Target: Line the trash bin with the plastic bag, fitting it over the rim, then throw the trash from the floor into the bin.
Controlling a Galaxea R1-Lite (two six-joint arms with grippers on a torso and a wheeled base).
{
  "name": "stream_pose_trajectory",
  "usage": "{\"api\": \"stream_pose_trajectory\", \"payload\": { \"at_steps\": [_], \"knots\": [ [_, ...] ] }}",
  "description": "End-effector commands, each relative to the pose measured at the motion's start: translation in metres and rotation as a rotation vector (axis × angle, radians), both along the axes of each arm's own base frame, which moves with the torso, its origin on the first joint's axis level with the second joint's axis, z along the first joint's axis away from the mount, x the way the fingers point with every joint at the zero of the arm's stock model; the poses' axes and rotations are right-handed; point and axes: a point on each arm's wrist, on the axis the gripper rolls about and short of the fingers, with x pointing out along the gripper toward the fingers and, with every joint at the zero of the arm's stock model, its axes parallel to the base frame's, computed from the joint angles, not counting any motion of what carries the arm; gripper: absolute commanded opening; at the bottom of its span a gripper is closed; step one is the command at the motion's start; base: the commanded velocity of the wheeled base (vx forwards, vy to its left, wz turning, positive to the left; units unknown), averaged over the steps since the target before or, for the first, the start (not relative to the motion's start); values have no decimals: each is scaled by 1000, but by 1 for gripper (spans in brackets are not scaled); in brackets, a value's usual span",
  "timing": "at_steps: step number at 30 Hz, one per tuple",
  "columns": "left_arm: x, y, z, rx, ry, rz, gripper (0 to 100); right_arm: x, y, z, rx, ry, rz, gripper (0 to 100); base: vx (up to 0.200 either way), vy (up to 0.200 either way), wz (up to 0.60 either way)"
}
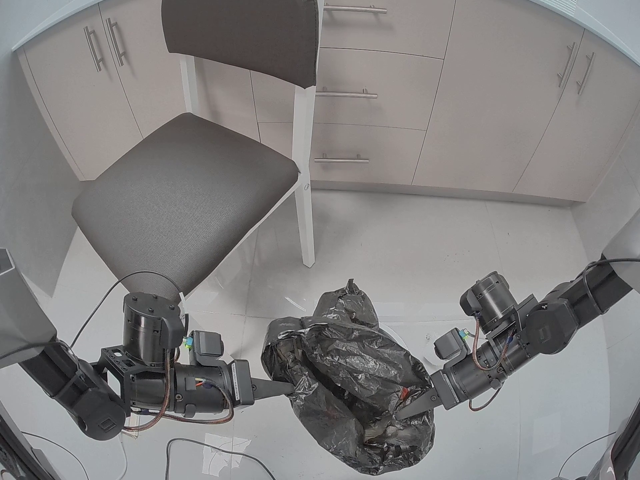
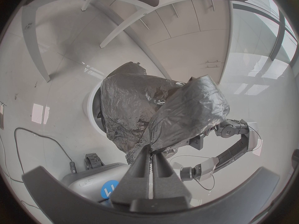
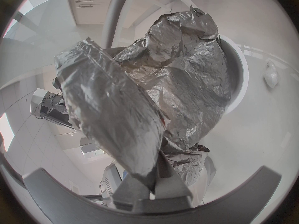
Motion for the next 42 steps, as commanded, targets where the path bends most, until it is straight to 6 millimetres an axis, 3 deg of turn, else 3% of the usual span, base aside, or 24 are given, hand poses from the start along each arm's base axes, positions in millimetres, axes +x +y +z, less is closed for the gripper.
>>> {"api": "stream_pose_trajectory", "payload": {
  "at_steps": [1,16,31,38,42],
  "knots": [
    [4,-1,-13,18,28,6,0,5,-2,-14,-26,16,-20,0,0,0,0],
    [22,8,-36,70,-3,24,0,13,-5,-30,-135,-147,-120,0,0,0,0],
    [40,14,-57,136,-22,19,0,26,-2,-63,-135,-398,-340,0,0,0,0],
    [40,12,-56,215,29,-39,0,25,-1,-70,-140,-434,-362,0,0,0,0],
    [45,10,-46,285,88,-33,0,25,-1,-71,-140,-434,-362,0,0,0,0]
  ]
}}
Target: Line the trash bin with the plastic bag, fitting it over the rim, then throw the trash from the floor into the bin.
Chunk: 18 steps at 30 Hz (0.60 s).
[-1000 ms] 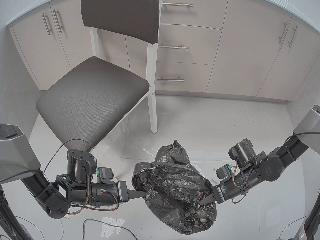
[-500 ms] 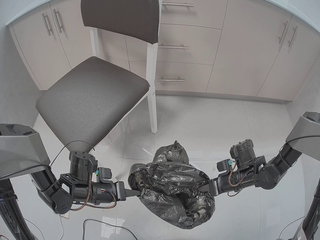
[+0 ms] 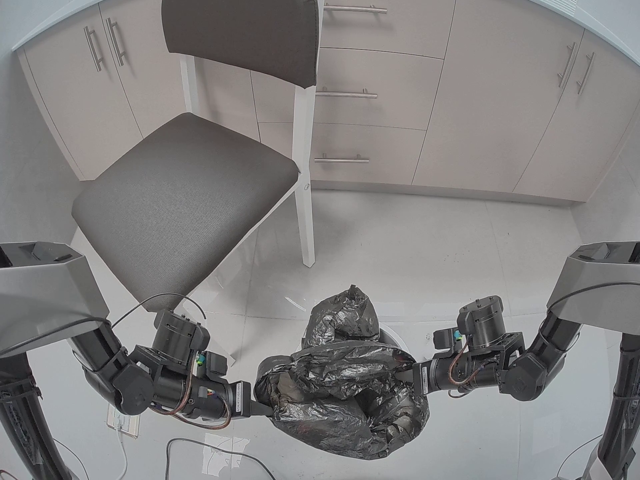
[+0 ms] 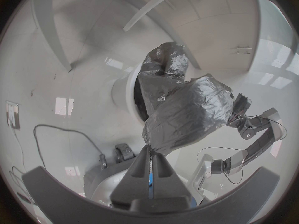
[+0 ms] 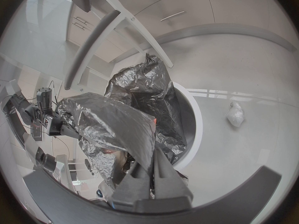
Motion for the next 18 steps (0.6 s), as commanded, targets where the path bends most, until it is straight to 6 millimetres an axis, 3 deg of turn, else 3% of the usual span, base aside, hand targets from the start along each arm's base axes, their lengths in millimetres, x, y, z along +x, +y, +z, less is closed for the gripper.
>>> {"api": "stream_pose_trajectory", "payload": {
  "at_steps": [1,10,18],
  "knots": [
    [14,-6,17,61,-43,6,0,-2,0,-9,-14,22,-6,0,0,0,0],
    [30,-16,8,194,-126,90,0,1,0,-9,-15,10,-16,0,0,0,0],
    [37,-21,3,221,-162,39,0,7,-1,-26,-67,-52,-79,0,0,0,0]
  ]
}}
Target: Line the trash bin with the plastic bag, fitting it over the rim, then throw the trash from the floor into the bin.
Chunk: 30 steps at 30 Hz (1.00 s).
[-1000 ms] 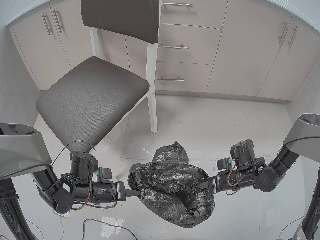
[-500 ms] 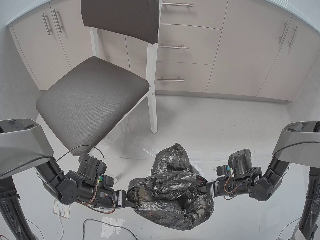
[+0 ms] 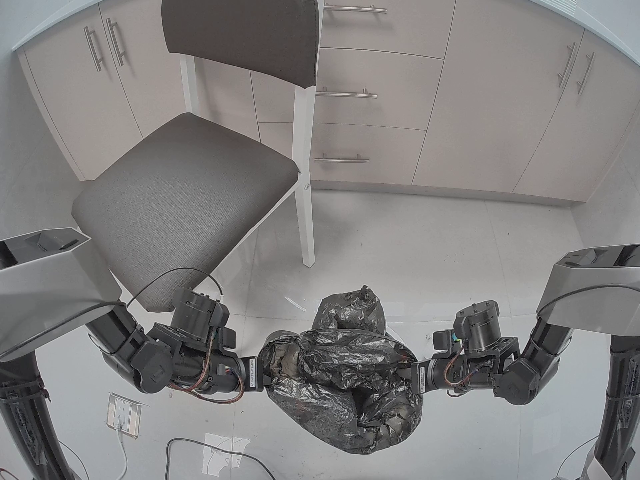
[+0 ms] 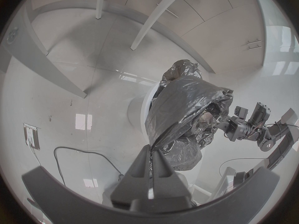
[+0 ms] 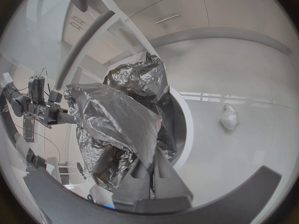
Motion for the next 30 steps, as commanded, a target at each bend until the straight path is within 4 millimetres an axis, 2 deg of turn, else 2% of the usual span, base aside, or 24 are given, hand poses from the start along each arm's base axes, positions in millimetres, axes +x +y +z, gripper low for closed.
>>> {"api": "stream_pose_trajectory", "payload": {
  "at_steps": [1,8,21,30],
  "knots": [
    [1,-4,-9,37,-8,-44,0,2,0,-15,-28,-11,-27,0,0,0,0],
    [2,-3,-20,165,-51,-50,0,5,-4,-25,-89,-31,-24,0,0,0,0],
    [18,-14,-36,205,-80,-111,0,14,-13,-38,-180,-112,-73,0,0,0,0],
    [18,-12,-40,254,-78,-110,0,19,-21,-43,-205,-143,-120,0,0,0,0]
  ]
}}
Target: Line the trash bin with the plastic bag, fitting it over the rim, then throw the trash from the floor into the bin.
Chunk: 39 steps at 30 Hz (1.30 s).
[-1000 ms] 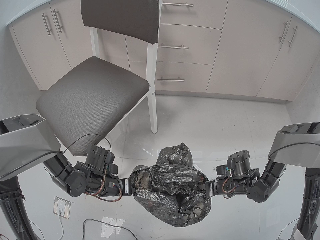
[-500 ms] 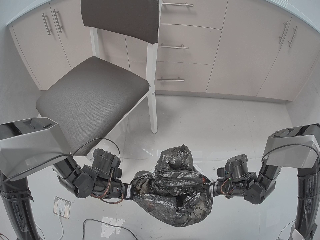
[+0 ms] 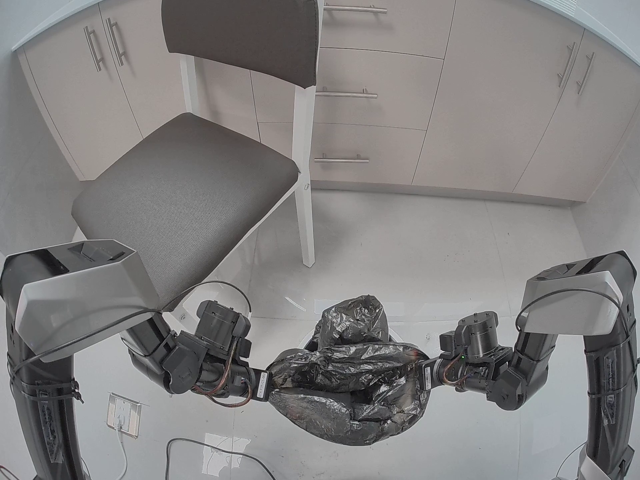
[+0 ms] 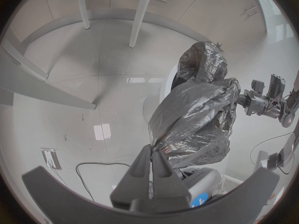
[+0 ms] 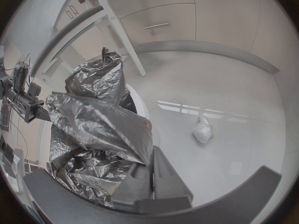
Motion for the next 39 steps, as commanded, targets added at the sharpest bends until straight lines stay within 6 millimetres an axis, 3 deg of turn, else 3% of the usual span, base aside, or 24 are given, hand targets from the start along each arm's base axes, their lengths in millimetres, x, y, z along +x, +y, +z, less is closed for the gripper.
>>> {"api": "stream_pose_trajectory", "payload": {
  "at_steps": [1,23,24,33,39],
  "knots": [
    [0,0,-3,3,6,-2,0,1,-5,-5,-10,10,-12,0,0,0,0],
    [-4,2,-12,-11,-28,-4,0,5,-5,-9,21,-101,-33,0,0,0,0],
    [-4,2,-12,-10,-29,-3,0,5,-5,-9,19,-102,-35,100,0,0,0],
    [-5,3,-15,-19,-48,-3,0,1,-6,0,42,-139,-30,100,0,0,0],
    [-6,3,-17,-26,-60,-1,0,-12,-2,45,88,-221,-1,100,0,0,0]
  ]
}}
